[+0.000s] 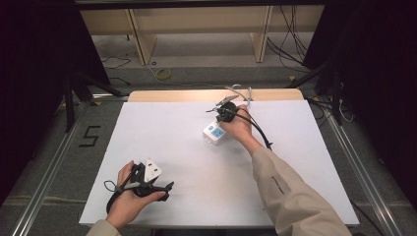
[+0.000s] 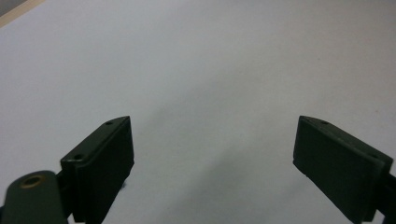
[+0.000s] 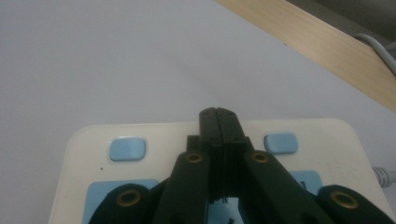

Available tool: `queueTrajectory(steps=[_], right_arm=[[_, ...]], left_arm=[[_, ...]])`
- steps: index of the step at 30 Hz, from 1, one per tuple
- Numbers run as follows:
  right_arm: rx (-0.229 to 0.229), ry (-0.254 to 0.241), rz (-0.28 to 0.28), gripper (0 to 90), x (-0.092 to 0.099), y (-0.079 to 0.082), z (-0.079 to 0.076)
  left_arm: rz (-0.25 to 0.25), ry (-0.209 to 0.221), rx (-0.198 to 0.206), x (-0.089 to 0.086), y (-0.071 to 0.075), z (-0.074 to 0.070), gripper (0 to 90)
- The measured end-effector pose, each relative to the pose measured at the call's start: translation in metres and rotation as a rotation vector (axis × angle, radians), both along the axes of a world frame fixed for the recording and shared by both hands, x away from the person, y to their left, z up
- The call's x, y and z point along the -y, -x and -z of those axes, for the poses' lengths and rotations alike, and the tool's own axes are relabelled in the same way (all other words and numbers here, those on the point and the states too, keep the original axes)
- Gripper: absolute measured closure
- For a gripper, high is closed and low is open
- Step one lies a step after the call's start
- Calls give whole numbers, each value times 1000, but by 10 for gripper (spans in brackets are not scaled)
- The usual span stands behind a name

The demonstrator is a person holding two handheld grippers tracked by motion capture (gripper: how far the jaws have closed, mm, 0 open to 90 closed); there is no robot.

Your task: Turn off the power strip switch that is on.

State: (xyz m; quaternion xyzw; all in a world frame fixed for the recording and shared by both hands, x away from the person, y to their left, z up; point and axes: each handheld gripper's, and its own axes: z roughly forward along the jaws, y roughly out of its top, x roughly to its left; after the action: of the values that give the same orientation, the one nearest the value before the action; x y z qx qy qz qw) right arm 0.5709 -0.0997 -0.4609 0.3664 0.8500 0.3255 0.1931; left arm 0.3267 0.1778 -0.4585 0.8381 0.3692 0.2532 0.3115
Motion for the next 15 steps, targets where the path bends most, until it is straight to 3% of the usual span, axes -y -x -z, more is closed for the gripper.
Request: queueTrajectory(steps=[15], right_arm=[[0,4,3,900,-1,2,0]], left_arm=[[2,2,-4,1,0,0,120]])
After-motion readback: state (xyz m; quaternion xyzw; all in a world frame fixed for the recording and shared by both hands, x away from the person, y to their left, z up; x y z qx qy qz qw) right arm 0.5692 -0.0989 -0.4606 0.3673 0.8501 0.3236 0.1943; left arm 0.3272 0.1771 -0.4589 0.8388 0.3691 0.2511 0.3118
